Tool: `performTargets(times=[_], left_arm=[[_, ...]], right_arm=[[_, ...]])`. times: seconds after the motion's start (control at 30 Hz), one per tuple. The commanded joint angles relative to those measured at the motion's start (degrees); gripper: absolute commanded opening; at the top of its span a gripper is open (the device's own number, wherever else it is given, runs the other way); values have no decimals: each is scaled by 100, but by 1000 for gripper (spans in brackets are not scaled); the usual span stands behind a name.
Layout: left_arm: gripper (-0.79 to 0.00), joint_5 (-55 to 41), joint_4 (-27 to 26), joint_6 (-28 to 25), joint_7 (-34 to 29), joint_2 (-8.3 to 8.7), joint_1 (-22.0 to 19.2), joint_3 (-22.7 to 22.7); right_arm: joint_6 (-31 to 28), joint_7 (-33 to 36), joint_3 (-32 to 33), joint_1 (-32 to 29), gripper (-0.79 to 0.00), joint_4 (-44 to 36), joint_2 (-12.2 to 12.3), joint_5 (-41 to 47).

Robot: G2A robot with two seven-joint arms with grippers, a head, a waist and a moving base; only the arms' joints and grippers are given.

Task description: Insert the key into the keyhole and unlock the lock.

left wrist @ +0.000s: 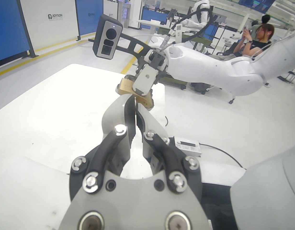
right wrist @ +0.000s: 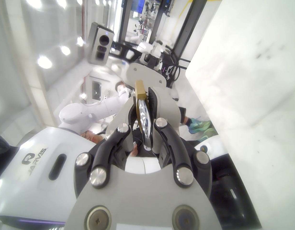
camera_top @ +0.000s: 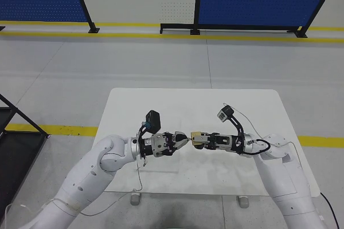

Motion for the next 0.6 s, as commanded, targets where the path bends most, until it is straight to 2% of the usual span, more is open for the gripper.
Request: performTargets(times=[0.0, 0.57], left_arm=[[-785, 98, -24, 4, 32, -3, 14, -18], [-785, 618, -184, 67, 166, -28, 106, -81]], right_arm=[[0, 0, 0, 0, -785, 0, 0, 0], [0, 0, 0, 0, -785, 0, 0, 0]])
